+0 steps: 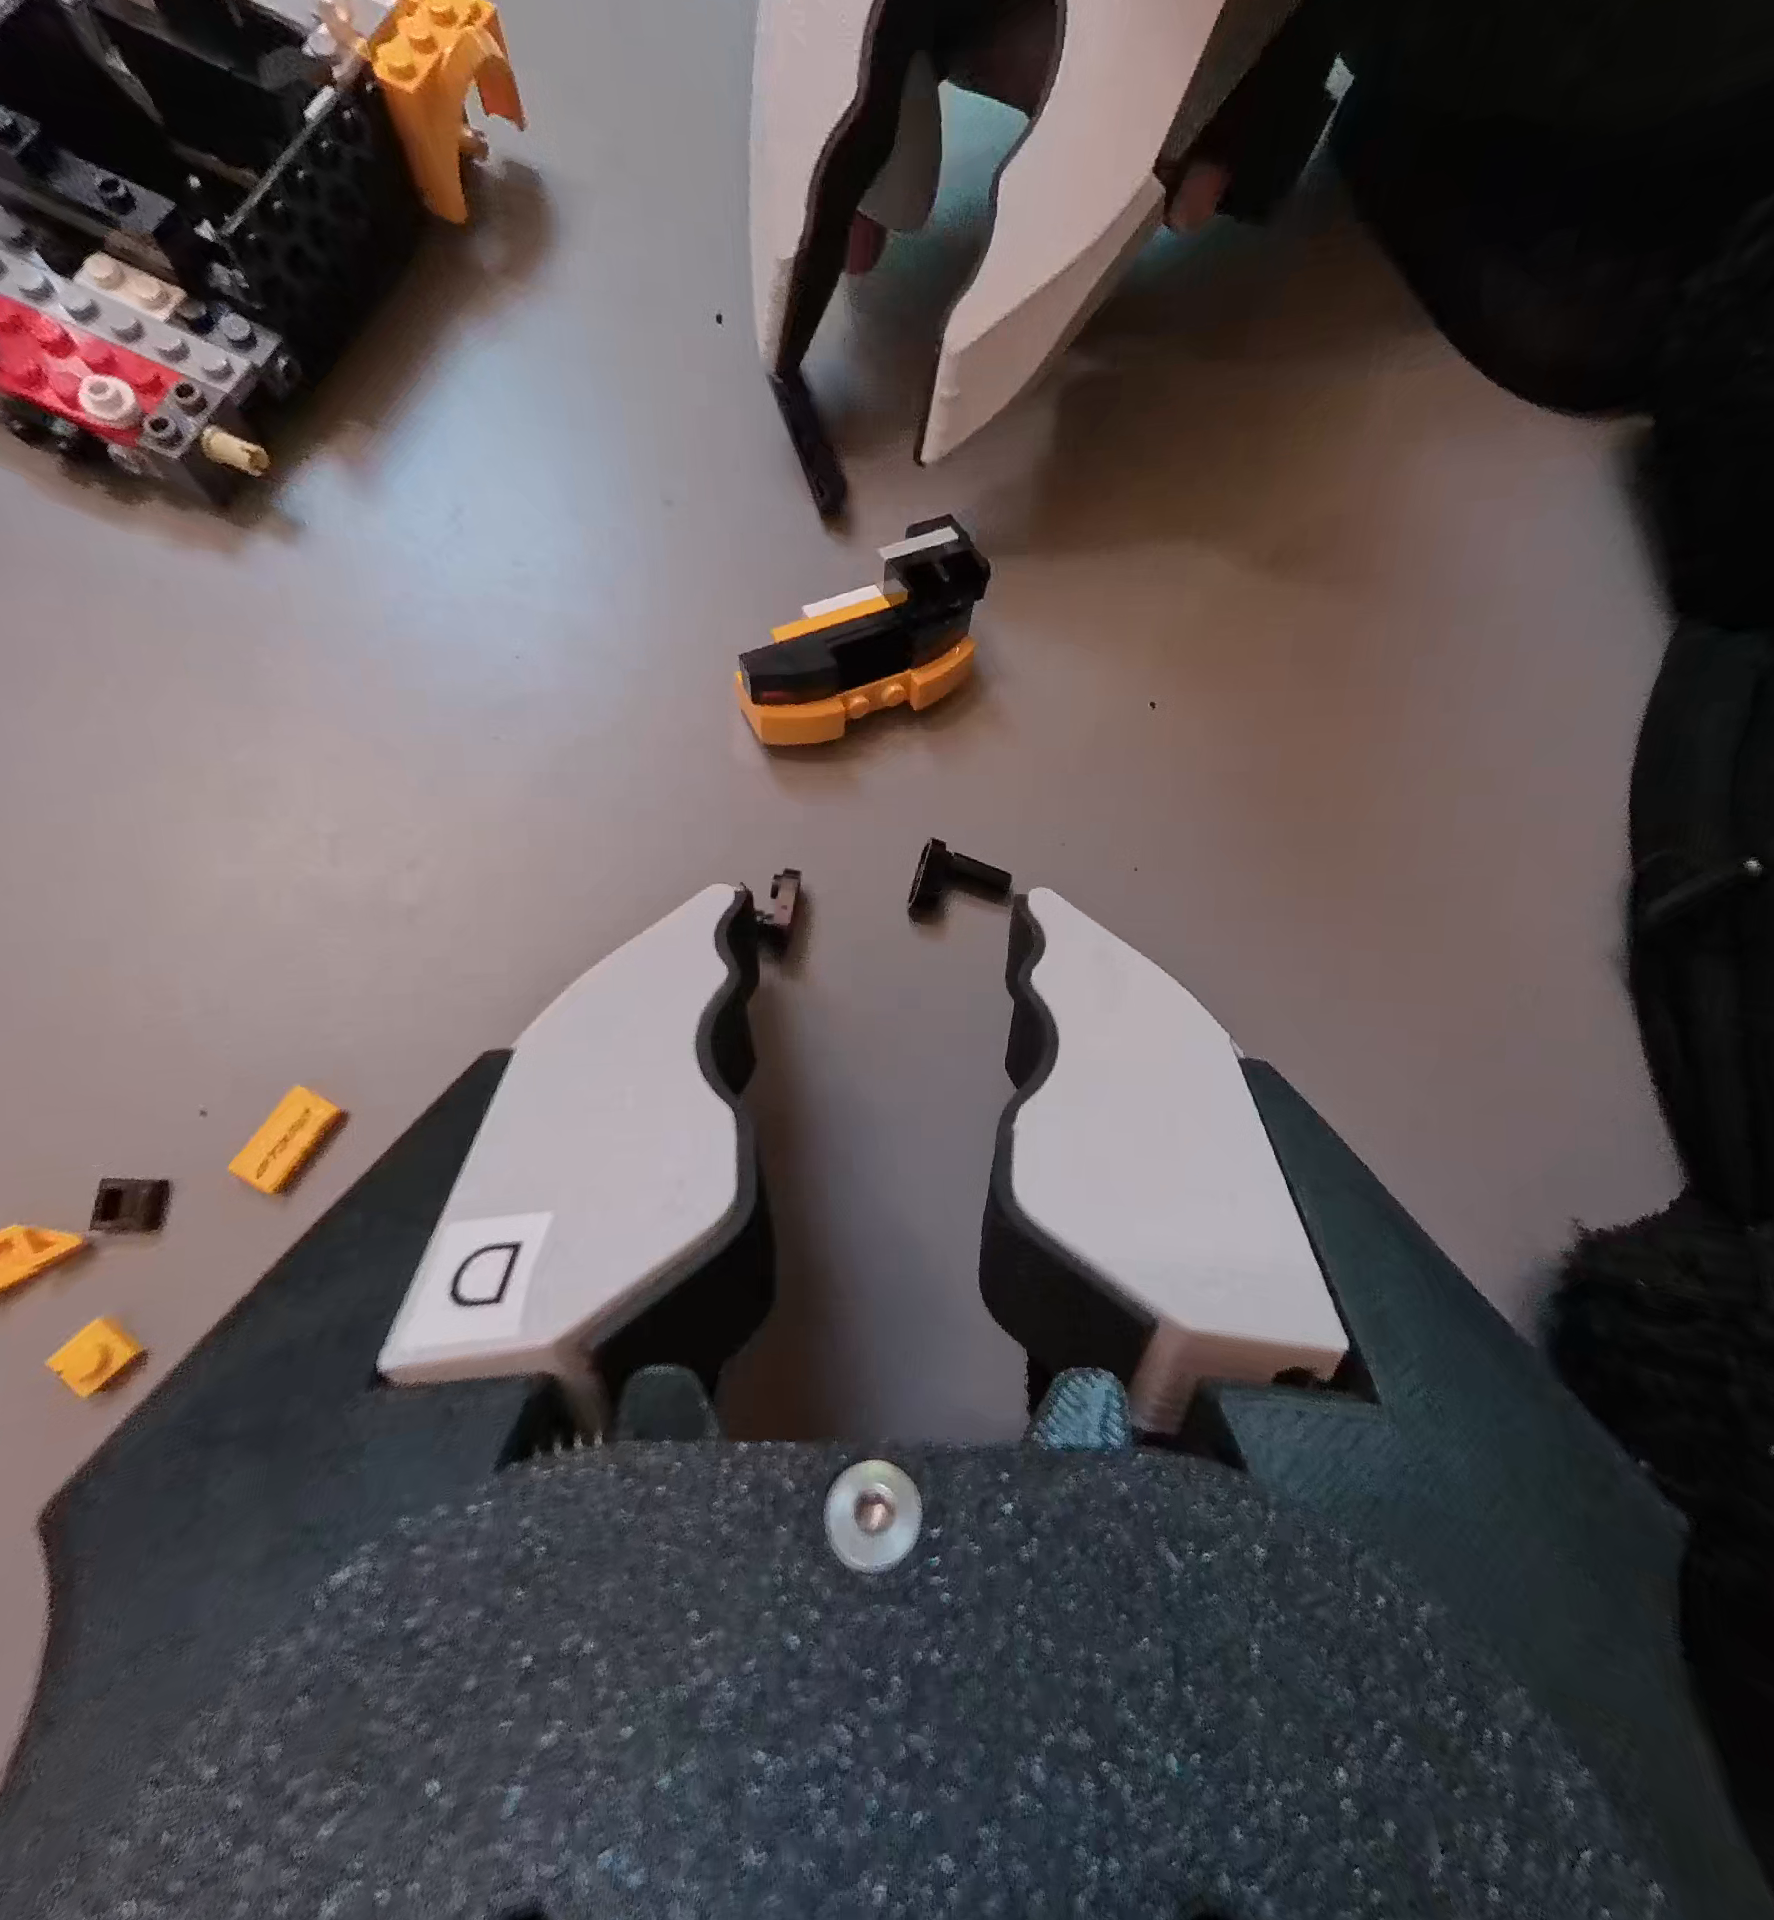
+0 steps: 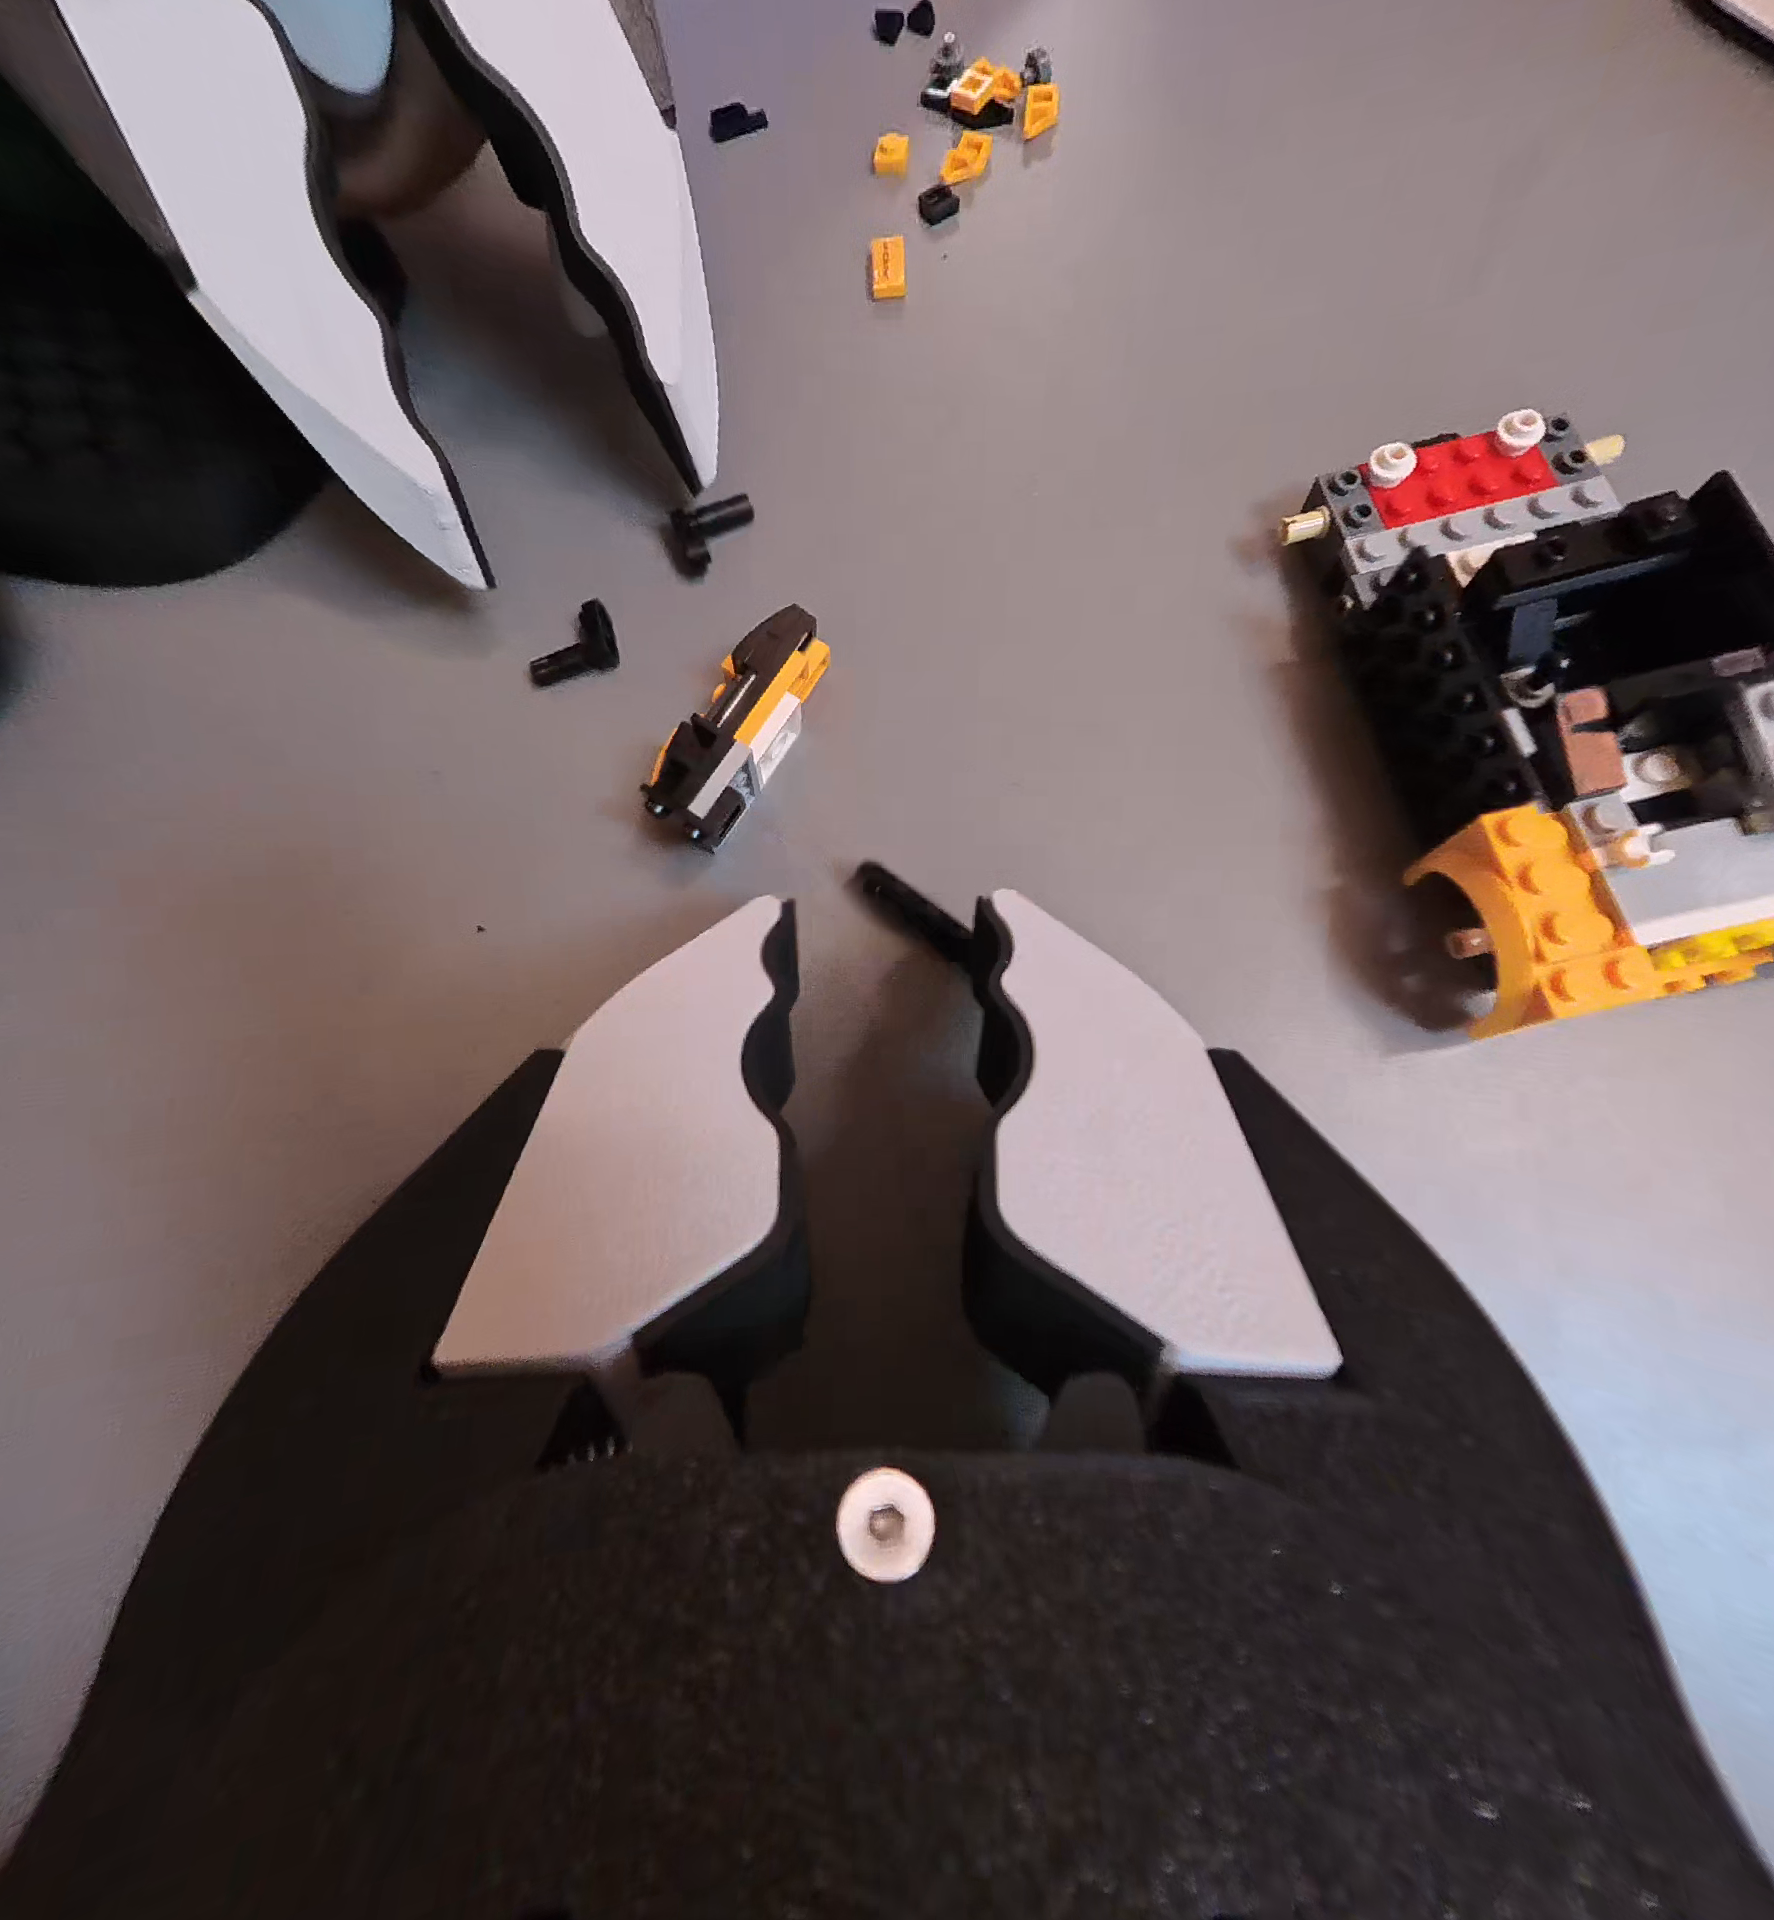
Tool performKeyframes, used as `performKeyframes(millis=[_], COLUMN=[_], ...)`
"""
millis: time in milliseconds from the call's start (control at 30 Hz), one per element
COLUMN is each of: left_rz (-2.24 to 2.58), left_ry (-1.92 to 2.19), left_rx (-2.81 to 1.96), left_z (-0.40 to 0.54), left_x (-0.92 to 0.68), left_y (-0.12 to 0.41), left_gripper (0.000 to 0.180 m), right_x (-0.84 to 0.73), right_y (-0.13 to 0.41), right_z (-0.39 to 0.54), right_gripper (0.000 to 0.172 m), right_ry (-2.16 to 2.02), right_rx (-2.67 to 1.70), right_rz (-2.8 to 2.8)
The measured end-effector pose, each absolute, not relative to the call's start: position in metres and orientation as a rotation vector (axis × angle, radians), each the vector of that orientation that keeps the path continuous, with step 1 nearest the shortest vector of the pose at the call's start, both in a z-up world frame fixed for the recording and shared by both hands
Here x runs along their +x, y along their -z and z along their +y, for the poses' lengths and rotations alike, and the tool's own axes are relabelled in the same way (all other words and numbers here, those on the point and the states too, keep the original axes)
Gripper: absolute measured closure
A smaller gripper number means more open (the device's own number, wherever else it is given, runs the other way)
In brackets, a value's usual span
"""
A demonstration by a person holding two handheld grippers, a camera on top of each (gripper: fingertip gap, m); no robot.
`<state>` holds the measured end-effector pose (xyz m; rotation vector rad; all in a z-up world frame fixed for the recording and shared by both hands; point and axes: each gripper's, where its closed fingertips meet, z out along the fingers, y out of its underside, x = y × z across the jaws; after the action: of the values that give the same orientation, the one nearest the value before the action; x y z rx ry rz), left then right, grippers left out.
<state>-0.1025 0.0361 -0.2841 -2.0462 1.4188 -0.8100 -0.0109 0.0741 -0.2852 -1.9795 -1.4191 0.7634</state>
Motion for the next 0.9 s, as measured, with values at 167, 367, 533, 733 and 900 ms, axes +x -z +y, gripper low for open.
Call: performKeyframes(millis=[167,367,533,733,900], left_rz=[1.485,1.589,1.593,1.42,1.126], left_ry=[0.763,0.668,0.657,0.687,0.668], left_rx=[-2.003,-1.988,-1.98,-1.965,-1.733], left_z=[0.032,0.025,0.025,0.038,0.066], left_x=[-0.104,-0.094,-0.083,-0.079,-0.072], left_y=[0.283,0.298,0.298,0.279,0.224], left_gripper=[0.152,0.159,0.173,0.174,0.174], right_x=[-0.012,-0.024,-0.039,-0.044,-0.049], right_y=[0.271,0.258,0.262,0.252,0.22], right_z=[0.08,0.061,0.038,0.036,0.049], right_gripper=[0.126,0.131,0.132,0.134,0.134], right_ry=[-0.721,-0.848,-0.847,-0.925,-1.127], right_rx=[-1.894,-1.828,-1.782,-1.775,-1.759], right_rz=[-1.398,-1.427,-1.541,-1.479,-1.179])
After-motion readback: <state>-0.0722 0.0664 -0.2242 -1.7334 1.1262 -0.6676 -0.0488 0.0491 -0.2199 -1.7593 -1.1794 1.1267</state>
